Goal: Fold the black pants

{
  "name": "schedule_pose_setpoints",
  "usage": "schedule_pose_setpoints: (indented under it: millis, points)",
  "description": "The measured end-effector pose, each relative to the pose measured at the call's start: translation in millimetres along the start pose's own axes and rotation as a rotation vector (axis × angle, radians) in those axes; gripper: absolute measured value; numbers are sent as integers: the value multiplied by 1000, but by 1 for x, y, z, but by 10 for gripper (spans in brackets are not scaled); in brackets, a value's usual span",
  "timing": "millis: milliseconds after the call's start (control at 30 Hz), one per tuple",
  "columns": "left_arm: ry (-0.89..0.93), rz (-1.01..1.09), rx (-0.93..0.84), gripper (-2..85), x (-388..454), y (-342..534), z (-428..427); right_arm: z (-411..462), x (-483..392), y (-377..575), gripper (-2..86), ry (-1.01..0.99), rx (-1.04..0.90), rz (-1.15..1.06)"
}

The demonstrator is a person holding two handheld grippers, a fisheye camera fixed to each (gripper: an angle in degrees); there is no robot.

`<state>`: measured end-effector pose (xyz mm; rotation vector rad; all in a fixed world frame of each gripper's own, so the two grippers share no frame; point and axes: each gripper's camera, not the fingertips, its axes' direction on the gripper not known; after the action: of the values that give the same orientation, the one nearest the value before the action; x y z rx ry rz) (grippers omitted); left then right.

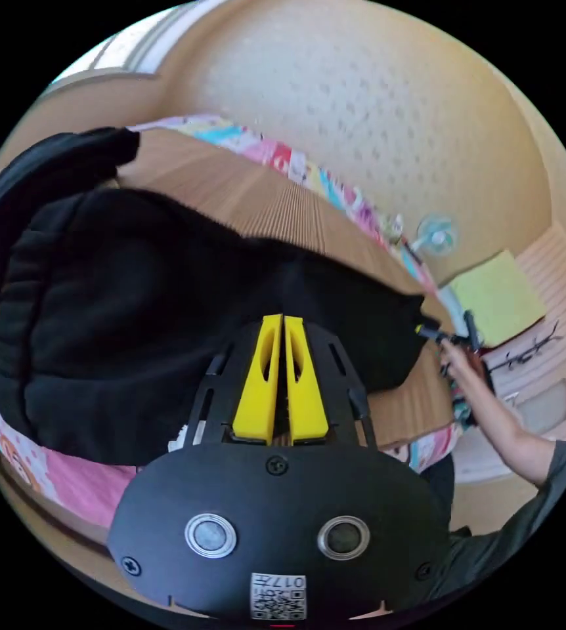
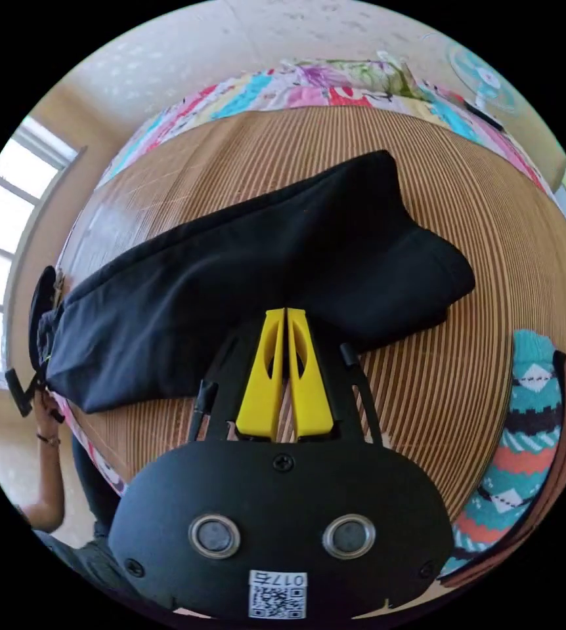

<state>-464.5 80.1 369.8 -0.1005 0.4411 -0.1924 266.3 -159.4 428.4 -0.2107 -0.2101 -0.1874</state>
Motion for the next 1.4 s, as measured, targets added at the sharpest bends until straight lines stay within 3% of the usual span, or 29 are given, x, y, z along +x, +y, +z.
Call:
schedule_pose_setpoints:
  millis: [33,233,333,400,500,567,633,767,867,1000,1100,1167,1300,1400]
  points:
    - [-31,63,49,-5,8,10,-2,-4,1,14,10,-11,-19,28]
    - [-93,79,-58,-9,15,39,-22,-40,-32,121,4,41,-91,-12]
    - [-106,62,-1,-6,17,70,-40,-62,-46,183,4,52,-91,17]
    - [-62,27,60,0,13,88,-53,-71,-45,208,4,47,-67,58]
    - [74,-72,335,43,-8,126,-92,-87,-33,221,6,-8,-67,175]
    - [45,-266,522,92,-35,151,-123,-108,-30,223,9,0,-4,241]
    - [-15,-426,582,117,-57,159,-138,-127,-35,225,13,9,98,248]
    - [-73,-587,492,159,-103,135,-133,-145,-47,210,18,10,154,241]
    - [-90,-579,348,155,-127,104,-103,-147,-59,196,19,-11,151,227]
    - [149,-583,336,76,-141,94,-101,-155,-70,191,17,-33,171,221]
    - [136,-209,347,42,-96,73,-144,-158,-71,195,12,-8,172,234]
    - [-11,-22,328,40,-62,67,-171,-154,-65,200,8,-6,145,256]
    - [77,-258,369,40,-112,76,-169,-148,-56,205,5,-61,130,299]
    - [132,-591,318,41,-167,93,-131,-141,-62,204,5,-65,151,270]
